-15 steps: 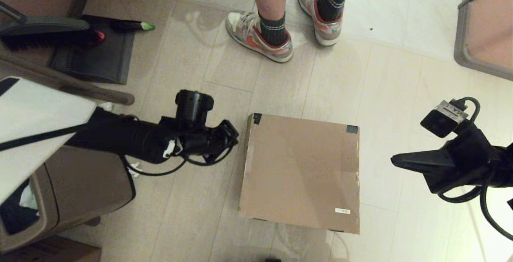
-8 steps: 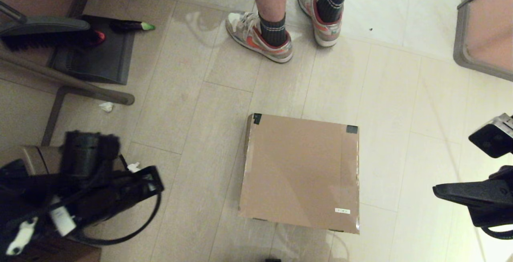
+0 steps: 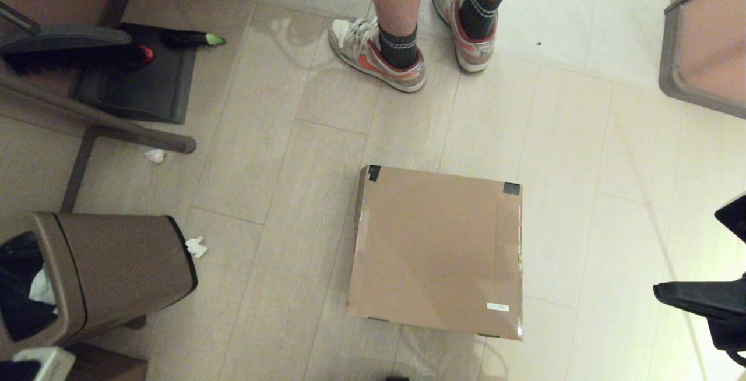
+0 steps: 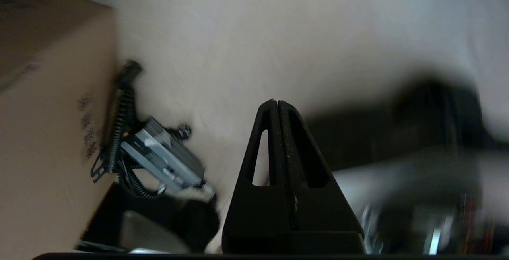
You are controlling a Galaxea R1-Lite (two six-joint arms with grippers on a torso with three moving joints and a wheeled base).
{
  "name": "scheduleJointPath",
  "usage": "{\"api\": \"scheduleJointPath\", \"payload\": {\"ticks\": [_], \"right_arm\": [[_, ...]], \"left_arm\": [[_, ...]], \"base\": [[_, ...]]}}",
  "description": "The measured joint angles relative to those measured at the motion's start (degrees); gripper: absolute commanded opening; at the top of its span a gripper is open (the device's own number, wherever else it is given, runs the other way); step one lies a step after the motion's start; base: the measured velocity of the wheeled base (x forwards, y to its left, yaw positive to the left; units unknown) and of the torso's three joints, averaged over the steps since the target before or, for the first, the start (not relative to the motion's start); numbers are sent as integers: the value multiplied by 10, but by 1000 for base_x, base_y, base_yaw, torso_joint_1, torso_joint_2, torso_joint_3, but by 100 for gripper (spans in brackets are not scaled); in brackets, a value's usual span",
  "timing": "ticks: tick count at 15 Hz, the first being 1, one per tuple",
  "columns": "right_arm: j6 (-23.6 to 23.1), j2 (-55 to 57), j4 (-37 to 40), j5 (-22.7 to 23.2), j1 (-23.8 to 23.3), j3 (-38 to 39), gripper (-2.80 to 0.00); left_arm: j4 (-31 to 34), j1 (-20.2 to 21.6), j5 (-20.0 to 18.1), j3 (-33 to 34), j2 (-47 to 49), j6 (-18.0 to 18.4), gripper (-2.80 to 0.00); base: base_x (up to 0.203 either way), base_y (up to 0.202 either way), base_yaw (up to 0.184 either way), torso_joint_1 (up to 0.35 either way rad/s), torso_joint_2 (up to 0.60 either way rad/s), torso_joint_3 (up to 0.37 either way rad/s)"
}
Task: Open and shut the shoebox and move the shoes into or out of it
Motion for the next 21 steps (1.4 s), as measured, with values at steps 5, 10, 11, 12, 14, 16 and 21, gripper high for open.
{"api": "scheduleJointPath", "payload": {"ticks": [5,10,11,12,14,16,21], "right_arm": [[-4,3,0,-4,-4,11,-280],[-12,0,0,-5,-12,12,-280],[-12,-4,0,-5,-14,11,-280],[-11,-9,0,-5,-16,12,-280],[-9,-18,0,-4,-18,16,-280],[-8,-24,0,-4,-19,24,-280],[-9,-28,0,-4,-25,33,-280]], "left_arm": [[196,21,-65,-10,-205,87,-280],[157,91,-97,4,-351,134,-280],[152,89,-99,6,-361,137,-280],[152,76,-99,6,-369,132,-280],[153,24,-97,7,-381,122,-280],[154,6,-90,7,-407,119,-280],[151,21,-73,8,-518,102,-280]], "base": [[0,0,0,0,0,0],[0,0,0,0,0,0],[0,0,0,0,0,0],[0,0,0,0,0,0],[0,0,0,0,0,0],[0,0,0,0,0,0],[0,0,0,0,0,0]]}}
